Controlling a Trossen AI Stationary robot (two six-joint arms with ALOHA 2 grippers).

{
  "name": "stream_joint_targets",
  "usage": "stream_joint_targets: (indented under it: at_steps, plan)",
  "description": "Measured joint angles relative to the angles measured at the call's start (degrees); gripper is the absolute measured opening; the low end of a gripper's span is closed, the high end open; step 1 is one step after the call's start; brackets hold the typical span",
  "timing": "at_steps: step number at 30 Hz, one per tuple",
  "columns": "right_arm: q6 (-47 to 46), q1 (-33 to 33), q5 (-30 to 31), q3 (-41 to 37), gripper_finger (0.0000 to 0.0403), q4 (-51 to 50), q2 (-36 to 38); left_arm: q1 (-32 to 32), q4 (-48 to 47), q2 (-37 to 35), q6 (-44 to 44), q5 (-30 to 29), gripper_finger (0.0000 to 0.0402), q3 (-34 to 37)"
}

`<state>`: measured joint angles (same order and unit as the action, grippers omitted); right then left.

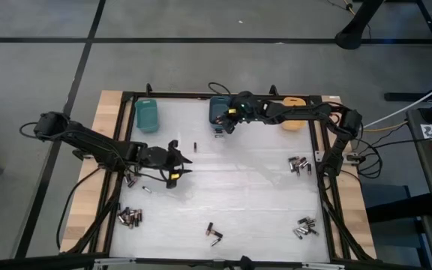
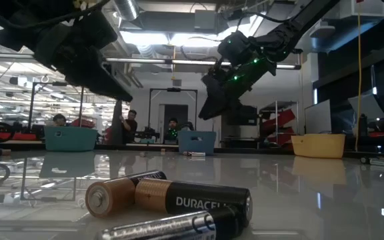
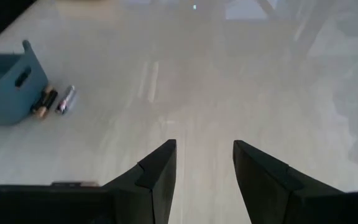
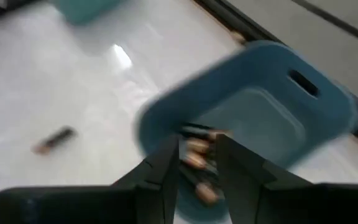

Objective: Sort batteries
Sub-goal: Put the brown battery into the blue bin

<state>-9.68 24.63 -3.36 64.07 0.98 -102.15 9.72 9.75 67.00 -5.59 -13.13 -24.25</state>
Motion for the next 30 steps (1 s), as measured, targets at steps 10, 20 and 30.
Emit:
stream_joint_targets:
  at_steps: [10, 20, 30]
  plan:
    - [-0.4, -15.0, -0.7, 0.1, 0.0107, 1.4, 7.1, 1.0, -1.1, 0.2, 2.2, 0.0, 0.0148, 0.0]
    - [-10.5, -41.2, 21.5, 0.1, 0.0108, -2.6, 7.3, 3.8, 2.1, 0.2, 3.0, 0.0, 0.0148, 0.0]
    - [-24.7, -56.0, 31.2, 0.0, 0.0108, 4.4, -2.3, 6.3, 5.3, 0.2, 3.0, 0.0, 0.0148, 0.0]
